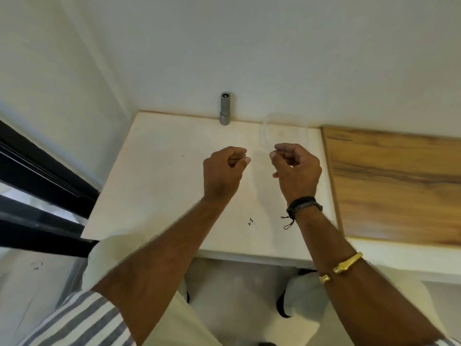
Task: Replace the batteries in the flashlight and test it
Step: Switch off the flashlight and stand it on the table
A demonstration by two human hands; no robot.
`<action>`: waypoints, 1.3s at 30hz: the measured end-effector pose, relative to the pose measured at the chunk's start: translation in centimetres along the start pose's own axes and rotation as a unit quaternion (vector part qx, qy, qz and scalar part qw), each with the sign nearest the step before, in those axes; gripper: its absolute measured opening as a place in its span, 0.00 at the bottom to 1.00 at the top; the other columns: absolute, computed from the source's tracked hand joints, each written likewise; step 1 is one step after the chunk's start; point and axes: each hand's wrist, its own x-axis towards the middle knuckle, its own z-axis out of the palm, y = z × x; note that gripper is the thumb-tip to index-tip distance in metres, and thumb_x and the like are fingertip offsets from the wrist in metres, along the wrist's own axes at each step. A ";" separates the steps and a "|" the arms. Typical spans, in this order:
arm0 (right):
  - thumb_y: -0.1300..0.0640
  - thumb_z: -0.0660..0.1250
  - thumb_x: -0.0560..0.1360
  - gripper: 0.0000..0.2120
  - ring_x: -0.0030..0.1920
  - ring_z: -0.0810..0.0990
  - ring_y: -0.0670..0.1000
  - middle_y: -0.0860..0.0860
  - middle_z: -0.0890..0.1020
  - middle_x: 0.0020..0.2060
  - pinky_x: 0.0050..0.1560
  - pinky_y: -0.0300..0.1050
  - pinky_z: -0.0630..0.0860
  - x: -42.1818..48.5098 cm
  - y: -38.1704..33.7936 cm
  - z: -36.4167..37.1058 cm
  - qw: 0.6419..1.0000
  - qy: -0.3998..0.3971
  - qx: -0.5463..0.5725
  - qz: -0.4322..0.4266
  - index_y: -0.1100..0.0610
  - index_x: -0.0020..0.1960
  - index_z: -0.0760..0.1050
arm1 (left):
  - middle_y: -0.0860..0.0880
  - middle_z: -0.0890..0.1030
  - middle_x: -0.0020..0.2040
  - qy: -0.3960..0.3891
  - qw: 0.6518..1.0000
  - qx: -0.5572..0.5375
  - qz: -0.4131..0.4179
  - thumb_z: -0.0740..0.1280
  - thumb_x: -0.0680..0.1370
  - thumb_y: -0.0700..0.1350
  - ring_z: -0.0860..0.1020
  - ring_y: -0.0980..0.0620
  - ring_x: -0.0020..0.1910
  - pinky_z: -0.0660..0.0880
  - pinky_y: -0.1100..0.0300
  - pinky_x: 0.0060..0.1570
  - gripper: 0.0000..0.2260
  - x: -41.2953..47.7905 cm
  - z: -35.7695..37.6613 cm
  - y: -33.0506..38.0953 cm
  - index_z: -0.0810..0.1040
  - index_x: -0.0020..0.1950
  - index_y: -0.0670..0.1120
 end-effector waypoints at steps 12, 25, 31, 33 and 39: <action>0.61 0.75 0.74 0.07 0.40 0.83 0.41 0.42 0.84 0.39 0.46 0.41 0.83 -4.2 5.2 -8.8 0.987 -0.001 -0.163 0.013 0.52 0.51 0.84 | 0.46 0.86 0.55 -0.183 0.982 0.039 0.003 0.74 0.76 0.42 0.84 0.53 0.51 0.77 0.67 0.52 0.13 -7.6 6.5 1.0 0.83 0.59 0.43; 0.45 0.75 0.74 0.19 0.50 0.82 0.53 0.54 0.84 0.51 0.49 0.48 0.80 -4.8 7.8 -8.8 0.922 -0.045 -0.375 0.088 0.56 0.59 0.82 | 0.47 0.82 0.60 -0.306 0.892 0.272 0.194 0.67 0.80 0.44 0.76 0.47 0.57 0.76 0.52 0.57 0.11 -7.4 7.5 -0.6 0.82 0.61 0.46; 0.47 0.76 0.74 0.13 0.50 0.82 0.52 0.52 0.84 0.52 0.51 0.50 0.81 -4.7 7.1 -8.5 0.913 -0.080 -0.385 0.110 0.53 0.54 0.83 | 0.46 0.83 0.53 -0.311 0.884 0.277 0.210 0.67 0.81 0.44 0.76 0.48 0.51 0.73 0.58 0.48 0.09 -6.9 6.8 -1.0 0.84 0.58 0.46; 0.49 0.77 0.73 0.12 0.50 0.82 0.53 0.52 0.83 0.52 0.50 0.49 0.81 -4.5 7.0 -8.4 0.916 -0.085 -0.375 0.118 0.52 0.53 0.82 | 0.46 0.83 0.53 -0.313 0.886 0.274 0.205 0.67 0.81 0.44 0.76 0.48 0.51 0.72 0.59 0.47 0.09 -6.9 6.6 -1.2 0.84 0.59 0.46; 0.55 0.73 0.77 0.06 0.52 0.81 0.54 0.53 0.84 0.51 0.52 0.49 0.79 -4.3 6.9 -8.1 0.906 -0.122 -0.398 0.081 0.54 0.53 0.82 | 0.46 0.83 0.54 -0.318 0.892 0.262 0.185 0.66 0.82 0.45 0.76 0.48 0.52 0.72 0.59 0.50 0.10 -6.6 6.4 -1.8 0.84 0.60 0.46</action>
